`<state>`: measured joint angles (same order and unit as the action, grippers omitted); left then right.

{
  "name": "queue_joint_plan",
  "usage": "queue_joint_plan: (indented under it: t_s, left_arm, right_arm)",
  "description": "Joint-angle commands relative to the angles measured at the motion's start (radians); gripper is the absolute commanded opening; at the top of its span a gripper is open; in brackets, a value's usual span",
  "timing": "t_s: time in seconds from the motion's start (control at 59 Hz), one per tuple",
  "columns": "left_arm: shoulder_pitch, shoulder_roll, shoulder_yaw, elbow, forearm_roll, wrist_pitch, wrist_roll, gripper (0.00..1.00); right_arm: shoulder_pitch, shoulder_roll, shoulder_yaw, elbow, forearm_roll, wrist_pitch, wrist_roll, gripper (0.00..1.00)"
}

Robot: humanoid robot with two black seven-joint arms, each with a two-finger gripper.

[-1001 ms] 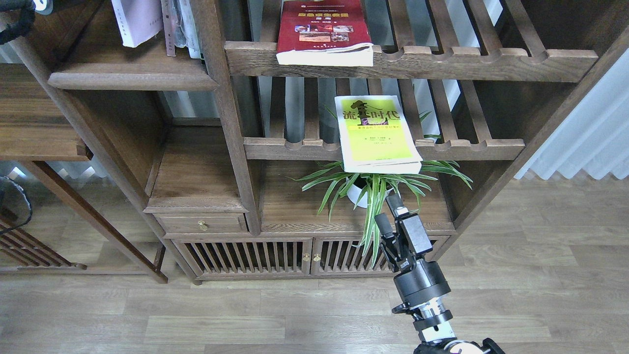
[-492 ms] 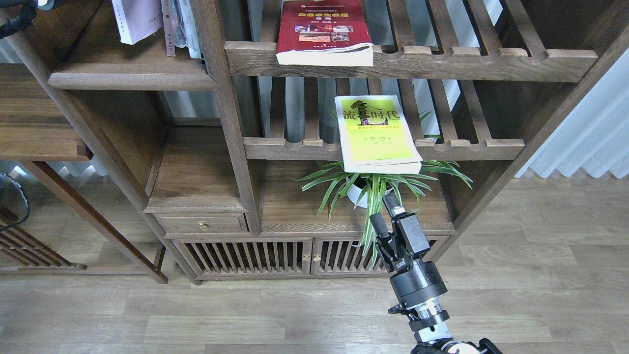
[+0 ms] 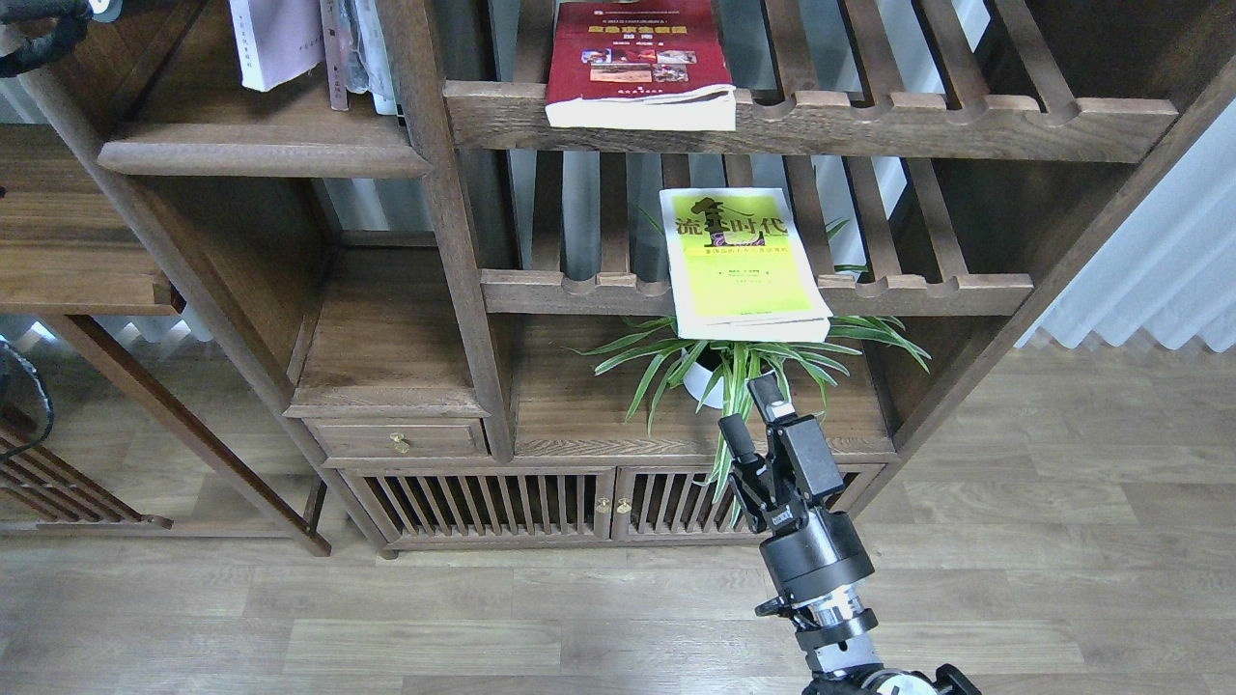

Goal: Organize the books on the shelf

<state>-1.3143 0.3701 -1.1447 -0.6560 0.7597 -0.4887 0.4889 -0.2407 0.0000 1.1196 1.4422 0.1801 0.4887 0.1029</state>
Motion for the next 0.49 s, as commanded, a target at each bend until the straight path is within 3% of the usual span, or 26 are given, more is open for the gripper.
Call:
queue_joint_plan:
  t_s: [0.0, 0.475]
  left_arm:
    - [0.003, -0.002, -0.006, 0.001, -0.007, 0.0, 0.0, 0.29]
    - [0.041, 0.013, -0.001, -0.057, -0.06, 0.0, 0.0, 0.42]
  right_arm:
    - [0.0, 0.0, -0.001, 0.003, 0.001, 0.0, 0.0, 0.98]
    - [-0.009, 0.0, -0.024, 0.017, 0.012, 0.0, 0.0, 0.98]
